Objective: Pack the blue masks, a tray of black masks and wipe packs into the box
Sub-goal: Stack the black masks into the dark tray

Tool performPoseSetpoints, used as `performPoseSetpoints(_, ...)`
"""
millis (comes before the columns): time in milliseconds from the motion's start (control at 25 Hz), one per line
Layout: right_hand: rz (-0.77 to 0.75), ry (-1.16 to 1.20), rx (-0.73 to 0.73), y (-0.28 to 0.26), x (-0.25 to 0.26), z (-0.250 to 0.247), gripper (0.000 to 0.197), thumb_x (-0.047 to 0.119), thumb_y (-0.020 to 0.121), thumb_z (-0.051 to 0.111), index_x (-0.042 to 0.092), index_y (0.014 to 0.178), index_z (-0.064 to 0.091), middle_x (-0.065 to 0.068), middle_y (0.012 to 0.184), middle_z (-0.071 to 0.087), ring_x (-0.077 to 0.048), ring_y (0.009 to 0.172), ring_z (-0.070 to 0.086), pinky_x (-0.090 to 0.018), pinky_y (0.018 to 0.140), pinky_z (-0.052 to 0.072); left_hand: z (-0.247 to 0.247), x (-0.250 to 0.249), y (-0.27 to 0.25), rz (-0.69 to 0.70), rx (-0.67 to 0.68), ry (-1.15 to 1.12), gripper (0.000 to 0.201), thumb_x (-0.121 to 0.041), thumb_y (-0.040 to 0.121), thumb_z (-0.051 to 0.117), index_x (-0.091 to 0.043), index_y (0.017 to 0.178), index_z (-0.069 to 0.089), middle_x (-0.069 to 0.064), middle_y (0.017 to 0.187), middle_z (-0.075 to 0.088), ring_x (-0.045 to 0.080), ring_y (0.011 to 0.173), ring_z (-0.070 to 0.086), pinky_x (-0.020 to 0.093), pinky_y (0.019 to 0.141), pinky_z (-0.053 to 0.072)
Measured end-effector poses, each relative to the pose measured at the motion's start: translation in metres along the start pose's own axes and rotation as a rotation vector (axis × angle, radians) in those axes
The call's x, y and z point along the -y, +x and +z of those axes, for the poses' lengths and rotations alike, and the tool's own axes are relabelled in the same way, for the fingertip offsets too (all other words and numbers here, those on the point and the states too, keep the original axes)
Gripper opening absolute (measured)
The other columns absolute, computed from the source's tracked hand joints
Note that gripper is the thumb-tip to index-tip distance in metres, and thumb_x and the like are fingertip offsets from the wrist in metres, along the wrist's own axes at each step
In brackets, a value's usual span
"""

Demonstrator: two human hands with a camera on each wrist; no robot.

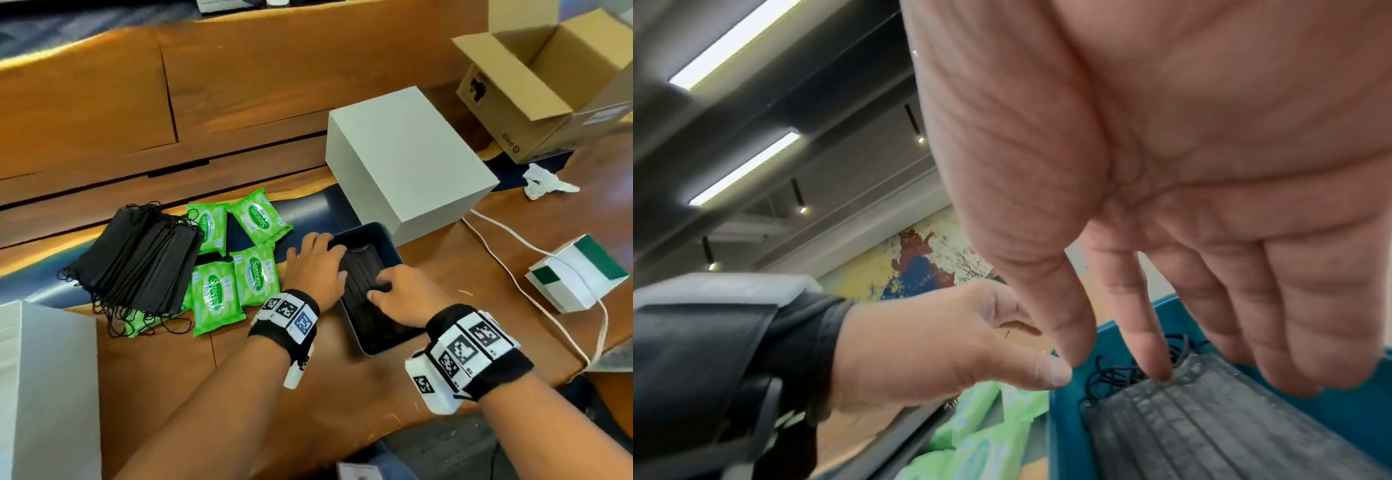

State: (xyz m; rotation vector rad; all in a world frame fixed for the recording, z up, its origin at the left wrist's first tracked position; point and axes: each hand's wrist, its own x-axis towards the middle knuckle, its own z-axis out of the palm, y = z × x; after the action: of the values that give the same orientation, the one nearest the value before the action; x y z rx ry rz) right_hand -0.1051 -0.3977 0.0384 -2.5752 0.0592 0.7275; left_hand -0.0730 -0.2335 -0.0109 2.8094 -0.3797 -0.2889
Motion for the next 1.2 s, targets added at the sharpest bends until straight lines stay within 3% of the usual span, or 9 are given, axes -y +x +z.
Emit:
performPoseSetpoints(120, -0.031, 0.059, -0.052, 0.005, 0.02, -0.003, 0.021, 0.034, 0.091, 0.061, 0.017, 0.099, 0.071, 0.002, 0.101, 0.069, -0.015, 0.1, 0.061, -0.027, 0.083, 0.045, -0.008, 0.023, -0.009, -0.045, -0.043, -0.103, 0.047, -0.032, 0.09, 0.058, -0.028, 0.136, 0.05, -0.002, 0.146, 0.038, 0.021, 0.139, 0.026, 0.045, 0.108, 0.03)
performPoseSetpoints(280, -0.124, 0.146, -0.113, 0.016, 0.056, 0.005, 0.014, 0.03, 0.089, 0.065, 0.018, 0.087, 0.072, 0.005, 0.087, 0.071, -0.011, 0.088, 0.064, -0.026, 0.079, 0.046, -0.019, 0.064, -0.031, -0.153, -0.07, -0.158, 0.045, -0.03, 0.091, 0.059, -0.027, 0.136, 0.051, -0.001, 0.146, 0.039, 0.022, 0.138, 0.028, 0.044, 0.107, 0.032)
performPoseSetpoints(480, -0.226, 0.196, -0.058, 0.038, 0.113, 0.03, 0.01, 0.023, 0.086, 0.067, 0.016, 0.08, 0.07, 0.002, 0.081, 0.071, -0.015, 0.081, 0.067, -0.028, 0.075, 0.05, -0.03, 0.13, -0.062, -0.32, -0.082, -0.169, 0.045, -0.03, 0.091, 0.058, -0.027, 0.136, 0.051, -0.002, 0.144, 0.04, 0.021, 0.137, 0.03, 0.044, 0.103, 0.037)
performPoseSetpoints(640, -0.251, 0.223, 0.045, 0.061, 0.148, 0.058, 0.016, 0.026, 0.084, 0.07, 0.018, 0.07, 0.068, 0.001, 0.073, 0.071, -0.018, 0.077, 0.069, -0.034, 0.073, 0.053, -0.034, 0.17, -0.08, -0.447, -0.076, -0.184, 0.045, -0.03, 0.092, 0.057, -0.027, 0.136, 0.05, -0.003, 0.142, 0.041, 0.023, 0.135, 0.032, 0.047, 0.102, 0.037)
performPoseSetpoints(840, -0.229, 0.304, 0.167, 0.078, 0.189, 0.091, 0.017, 0.02, 0.088, 0.065, 0.008, 0.075, 0.067, -0.008, 0.082, 0.074, -0.023, 0.077, 0.072, -0.032, 0.066, 0.054, -0.037, 0.213, -0.087, -0.591, -0.094, -0.253, 0.043, -0.029, 0.092, 0.058, -0.025, 0.134, 0.049, -0.002, 0.139, 0.042, 0.023, 0.132, 0.035, 0.047, 0.102, 0.038)
performPoseSetpoints(960, -0.201, 0.351, 0.236, 0.088, 0.206, 0.104, 0.016, 0.017, 0.09, 0.063, 0.006, 0.078, 0.066, -0.009, 0.089, 0.073, -0.023, 0.079, 0.072, -0.022, 0.059, 0.051, -0.045, 0.238, -0.084, -0.685, -0.151, -0.281, 0.041, -0.026, 0.093, 0.057, -0.023, 0.132, 0.048, 0.001, 0.138, 0.044, 0.025, 0.131, 0.037, 0.046, 0.102, 0.039)
performPoseSetpoints(1120, -0.152, 0.397, 0.273, 0.098, 0.223, 0.113, 0.016, 0.017, 0.09, 0.061, 0.004, 0.083, 0.067, -0.005, 0.092, 0.073, -0.021, 0.079, 0.072, -0.037, 0.07, 0.057, -0.061, 0.279, -0.066, -0.763, -0.221, -0.339, 0.039, -0.023, 0.093, 0.057, -0.019, 0.131, 0.047, 0.007, 0.134, 0.046, 0.029, 0.126, 0.046, 0.046, 0.098, 0.043)
performPoseSetpoints(1200, -0.119, 0.484, 0.308, 0.105, 0.234, 0.114, 0.013, 0.017, 0.091, 0.061, 0.007, 0.086, 0.068, -0.004, 0.094, 0.073, -0.022, 0.082, 0.073, -0.037, 0.073, 0.058, -0.067, 0.299, -0.049, -0.779, -0.212, -0.348, 0.042, -0.024, 0.093, 0.058, -0.017, 0.133, 0.045, 0.008, 0.136, 0.046, 0.03, 0.127, 0.046, 0.048, 0.099, 0.043)
